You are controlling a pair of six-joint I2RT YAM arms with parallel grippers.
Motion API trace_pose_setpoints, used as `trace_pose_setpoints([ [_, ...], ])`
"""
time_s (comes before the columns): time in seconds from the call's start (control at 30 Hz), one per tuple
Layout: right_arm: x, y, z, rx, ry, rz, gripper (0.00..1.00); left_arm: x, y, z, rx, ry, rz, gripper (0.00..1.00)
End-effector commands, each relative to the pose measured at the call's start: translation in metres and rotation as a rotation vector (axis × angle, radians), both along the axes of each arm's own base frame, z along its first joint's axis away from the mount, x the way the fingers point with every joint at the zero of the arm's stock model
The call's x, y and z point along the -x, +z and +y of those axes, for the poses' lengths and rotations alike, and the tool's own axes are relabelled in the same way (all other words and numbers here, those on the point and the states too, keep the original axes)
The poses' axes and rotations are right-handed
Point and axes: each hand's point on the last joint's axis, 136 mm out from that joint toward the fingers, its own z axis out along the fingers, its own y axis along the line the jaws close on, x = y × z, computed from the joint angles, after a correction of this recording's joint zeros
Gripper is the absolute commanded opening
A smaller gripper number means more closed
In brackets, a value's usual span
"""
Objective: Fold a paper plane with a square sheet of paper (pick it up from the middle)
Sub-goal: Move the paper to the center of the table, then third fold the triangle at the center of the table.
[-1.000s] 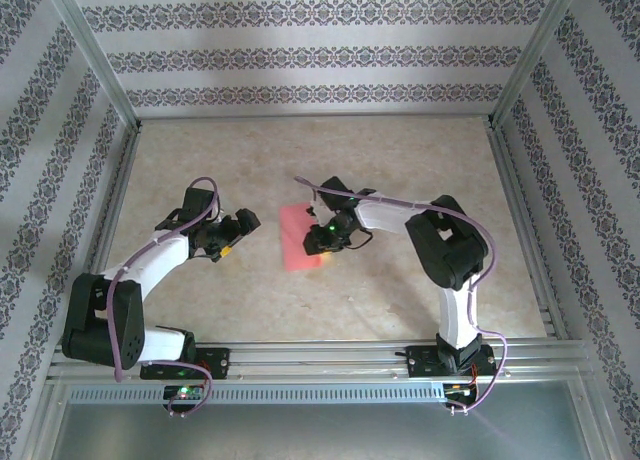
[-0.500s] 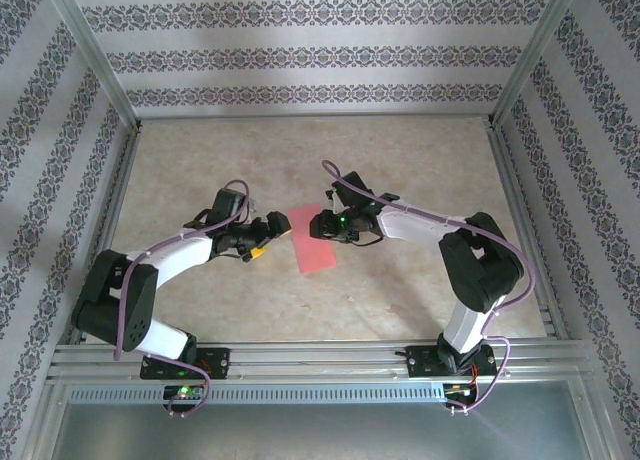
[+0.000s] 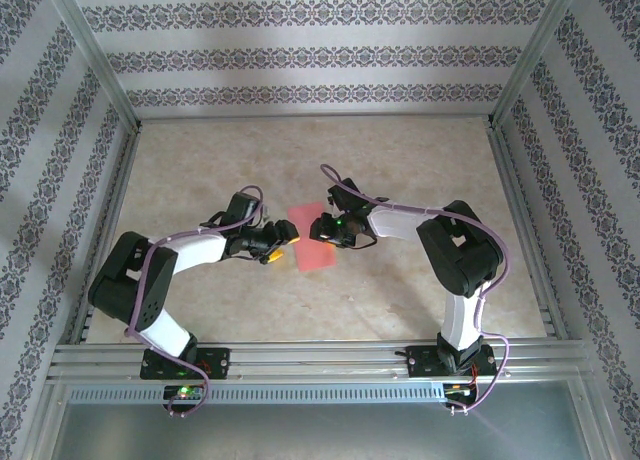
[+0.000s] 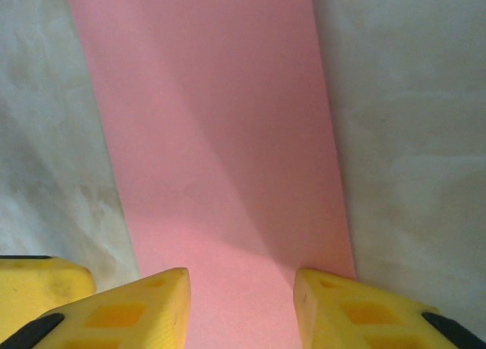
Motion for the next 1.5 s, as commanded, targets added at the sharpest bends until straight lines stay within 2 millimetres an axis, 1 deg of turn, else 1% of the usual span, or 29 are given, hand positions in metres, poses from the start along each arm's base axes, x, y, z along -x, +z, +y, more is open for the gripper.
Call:
trace_pose_setpoints([
  [0.0, 0.008, -0.025, -0.013, 0.004, -0.042, 0.081, 0.42, -0.005, 0.007, -0.018, 0.06, -0.01, 0.009, 0.59],
  [0.07, 0.01, -0.029, -0.015, -0.004, -0.049, 0.103, 0.42, -0.002, 0.003, -0.019, 0.057, -0.009, 0.03, 0.53],
  [0.17, 0.013, -0.033, -0.017, -0.009, -0.054, 0.123, 0.43, 0.001, -0.001, -0.023, 0.06, -0.015, 0.05, 0.46],
  [0.4, 0.014, -0.035, -0.018, -0.009, -0.051, 0.131, 0.42, 0.004, -0.007, -0.028, 0.037, -0.031, 0.078, 0.41],
  [0.53, 0.015, -0.038, -0.019, -0.008, -0.053, 0.138, 0.42, 0.005, -0.012, -0.028, 0.025, -0.036, 0.097, 0.41],
  [0.83, 0.015, -0.04, -0.021, -0.008, -0.053, 0.146, 0.42, 0.003, -0.007, -0.029, 0.012, -0.071, 0.068, 0.43],
  [0.97, 0.016, -0.04, -0.021, -0.01, -0.052, 0.148, 0.42, -0.007, 0.005, -0.043, 0.096, -0.114, 0.001, 0.43],
  [1.03, 0.016, -0.04, -0.021, -0.012, -0.049, 0.148, 0.42, -0.011, 0.012, -0.047, 0.106, -0.135, -0.035, 0.43],
  [1.13, 0.016, -0.041, -0.022, -0.01, -0.05, 0.148, 0.42, -0.016, 0.016, -0.043, 0.067, -0.153, -0.075, 0.42],
  [1.33, 0.016, -0.041, -0.023, -0.008, -0.048, 0.148, 0.42, -0.029, 0.011, -0.032, 0.056, -0.136, -0.088, 0.41],
  [1.47, 0.017, -0.041, -0.024, -0.007, -0.049, 0.149, 0.42, -0.034, 0.008, -0.033, 0.064, -0.144, -0.089, 0.41],
])
